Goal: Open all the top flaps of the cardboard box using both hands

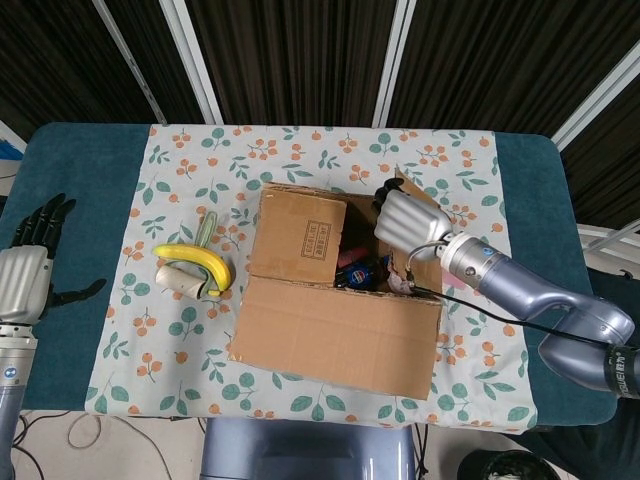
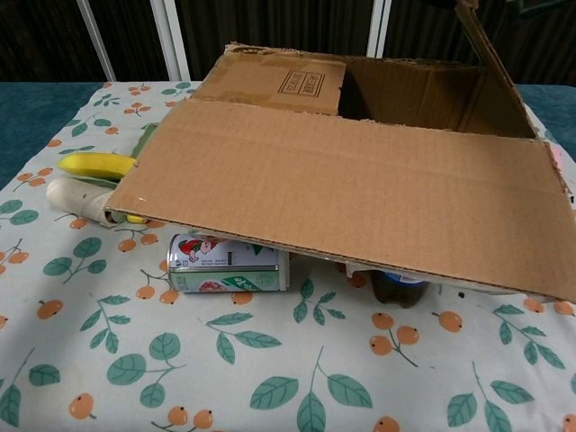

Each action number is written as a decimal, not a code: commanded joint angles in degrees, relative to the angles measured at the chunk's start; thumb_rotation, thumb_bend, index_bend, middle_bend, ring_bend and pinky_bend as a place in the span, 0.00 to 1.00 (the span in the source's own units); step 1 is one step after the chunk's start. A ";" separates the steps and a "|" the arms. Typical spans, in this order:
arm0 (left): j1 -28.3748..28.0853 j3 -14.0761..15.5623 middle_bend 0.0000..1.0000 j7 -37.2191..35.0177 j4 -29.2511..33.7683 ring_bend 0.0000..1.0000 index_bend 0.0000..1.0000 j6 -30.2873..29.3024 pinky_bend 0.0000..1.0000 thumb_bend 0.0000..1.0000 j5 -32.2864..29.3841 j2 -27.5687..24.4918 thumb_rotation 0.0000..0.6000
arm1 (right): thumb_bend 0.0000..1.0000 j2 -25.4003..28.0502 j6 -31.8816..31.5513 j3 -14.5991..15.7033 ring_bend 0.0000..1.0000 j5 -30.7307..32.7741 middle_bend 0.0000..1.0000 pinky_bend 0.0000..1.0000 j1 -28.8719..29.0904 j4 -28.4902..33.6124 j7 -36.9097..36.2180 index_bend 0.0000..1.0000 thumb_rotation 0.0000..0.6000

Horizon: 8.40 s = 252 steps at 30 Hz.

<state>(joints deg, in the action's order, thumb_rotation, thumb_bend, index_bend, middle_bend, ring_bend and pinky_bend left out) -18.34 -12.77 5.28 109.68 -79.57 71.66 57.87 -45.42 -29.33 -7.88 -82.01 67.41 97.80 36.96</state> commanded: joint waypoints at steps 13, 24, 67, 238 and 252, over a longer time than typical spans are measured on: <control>0.36 -0.60 0.00 -0.49 0.00 0.02 0.00 -1.41 0.09 0.09 1.02 -0.01 1.00 | 1.00 3.49 -0.66 -1.28 0.26 3.04 0.32 0.34 -1.42 2.02 -0.82 0.53 1.00; 0.69 -1.10 0.00 -1.29 0.22 0.02 0.00 -2.18 0.09 0.09 1.58 -0.47 1.00 | 1.00 4.53 -1.60 -1.58 0.26 4.23 0.32 0.33 -2.48 2.83 -0.09 0.53 1.00; 1.22 -0.48 0.00 -0.24 2.69 0.02 0.00 -2.59 0.09 0.09 3.57 -1.01 1.00 | 1.00 12.64 -2.81 -2.53 0.25 10.32 0.28 0.31 -7.04 8.68 -1.23 0.40 1.00; -57.59 1.80 0.63 13.34 -7.91 0.49 0.51 46.52 0.52 0.91 0.05 -8.24 1.00 | 0.47 -14.52 -52.25 -5.16 0.04 8.16 0.00 0.23 -55.02 -1.94 -39.27 0.00 1.00; -46.16 6.44 0.63 12.16 -2.76 0.49 0.51 41.09 0.52 0.91 2.79 -15.26 1.00 | 0.47 -14.51 -52.14 -5.14 0.04 7.64 0.00 0.23 -55.13 -1.16 -38.98 0.00 1.00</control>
<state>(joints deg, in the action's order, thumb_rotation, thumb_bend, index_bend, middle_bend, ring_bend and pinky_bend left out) -65.57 -6.93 17.63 106.46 -37.61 74.04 43.10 -59.93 -81.46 -13.03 -74.35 12.28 96.62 -2.04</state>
